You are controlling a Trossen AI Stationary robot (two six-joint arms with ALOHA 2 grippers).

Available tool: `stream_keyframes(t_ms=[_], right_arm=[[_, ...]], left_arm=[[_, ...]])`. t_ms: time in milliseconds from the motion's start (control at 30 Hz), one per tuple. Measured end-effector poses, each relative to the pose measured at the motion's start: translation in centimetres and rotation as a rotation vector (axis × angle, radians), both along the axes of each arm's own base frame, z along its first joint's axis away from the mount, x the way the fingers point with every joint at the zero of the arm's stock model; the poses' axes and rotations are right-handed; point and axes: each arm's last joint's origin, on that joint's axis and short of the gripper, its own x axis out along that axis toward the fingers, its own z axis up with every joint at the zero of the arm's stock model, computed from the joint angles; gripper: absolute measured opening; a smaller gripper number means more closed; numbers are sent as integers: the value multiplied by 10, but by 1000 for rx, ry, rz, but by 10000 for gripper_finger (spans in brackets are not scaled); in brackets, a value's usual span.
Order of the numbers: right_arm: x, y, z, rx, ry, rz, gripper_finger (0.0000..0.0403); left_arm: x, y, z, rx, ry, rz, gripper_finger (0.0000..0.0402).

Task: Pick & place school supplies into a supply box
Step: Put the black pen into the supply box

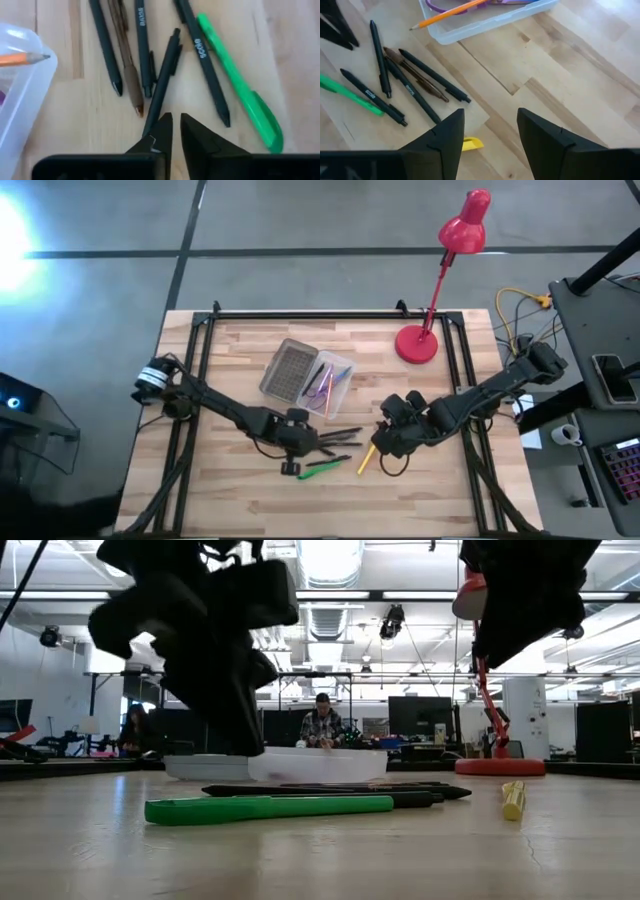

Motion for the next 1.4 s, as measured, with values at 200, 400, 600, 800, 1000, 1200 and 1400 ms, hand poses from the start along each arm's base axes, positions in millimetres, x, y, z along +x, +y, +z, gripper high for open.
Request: stream_keyframes(t_ms=[200,400,600,800,1000,1200,1400], right_arm=[[-2,-1,-5,-7,15,-2,172],[-3,-2,-7,-9,20,-4,171],[-4,-2,-9,2,16,-27,168],[-4,-2,-10,9,15,-41,168],[-4,-2,-10,19,6,-61,166],[-4,-3,-9,26,-24,-116,162],[-3,-9,-8,89,-163,-381,154]], left_arm=[[0,2,-1,82,-4,-40,87],[-6,7,-17,96,34,-49,138],[-8,14,-31,87,42,-37,126],[-7,20,-35,2,69,-60,46],[-6,15,-26,-24,119,-45,15],[-6,3,18,-158,83,23,11],[5,42,41,-442,-77,551,13]])
